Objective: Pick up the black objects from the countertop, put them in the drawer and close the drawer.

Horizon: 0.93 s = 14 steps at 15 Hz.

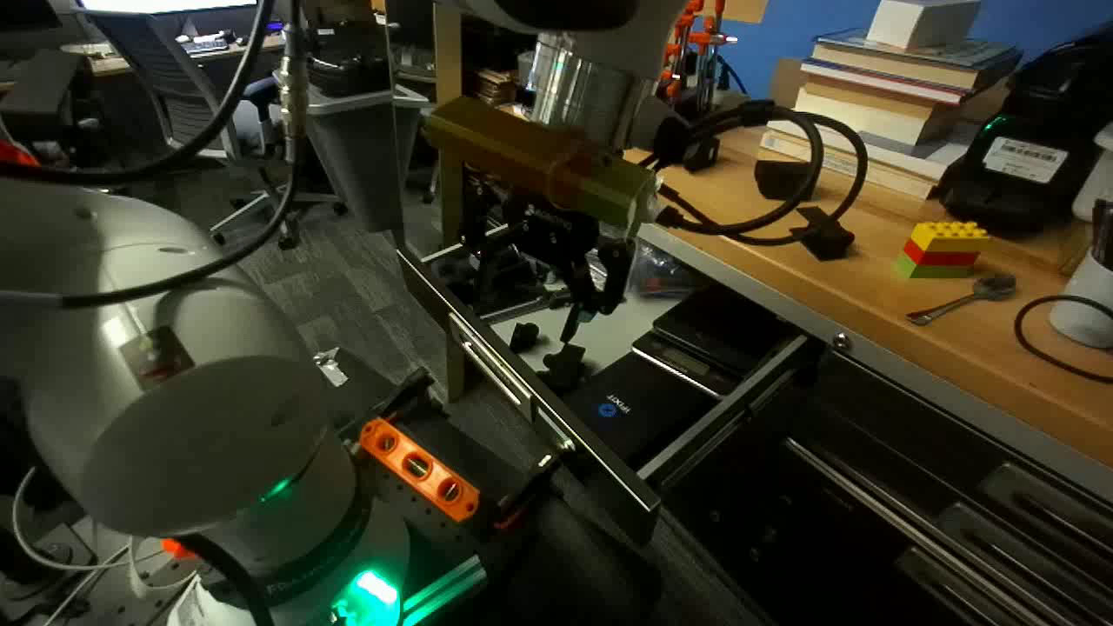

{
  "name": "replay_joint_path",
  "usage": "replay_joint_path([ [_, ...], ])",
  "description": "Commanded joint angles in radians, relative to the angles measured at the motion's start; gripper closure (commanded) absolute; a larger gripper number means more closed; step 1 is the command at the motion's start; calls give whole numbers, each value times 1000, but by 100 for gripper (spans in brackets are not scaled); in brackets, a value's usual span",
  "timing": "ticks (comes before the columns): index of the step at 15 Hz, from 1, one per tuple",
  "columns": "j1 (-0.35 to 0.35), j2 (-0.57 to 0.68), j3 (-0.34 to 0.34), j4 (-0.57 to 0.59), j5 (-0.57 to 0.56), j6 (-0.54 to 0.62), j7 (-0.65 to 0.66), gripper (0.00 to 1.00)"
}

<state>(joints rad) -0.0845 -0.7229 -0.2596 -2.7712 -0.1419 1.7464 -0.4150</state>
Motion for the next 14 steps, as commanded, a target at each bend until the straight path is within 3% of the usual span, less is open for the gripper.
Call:
replay_joint_path([
  [1,-4,1,5,2,3,-2,-2,0],
  [7,-5,7,7,3,6,7,9,0],
  [14,2,220,98,85,15,223,229,0],
])
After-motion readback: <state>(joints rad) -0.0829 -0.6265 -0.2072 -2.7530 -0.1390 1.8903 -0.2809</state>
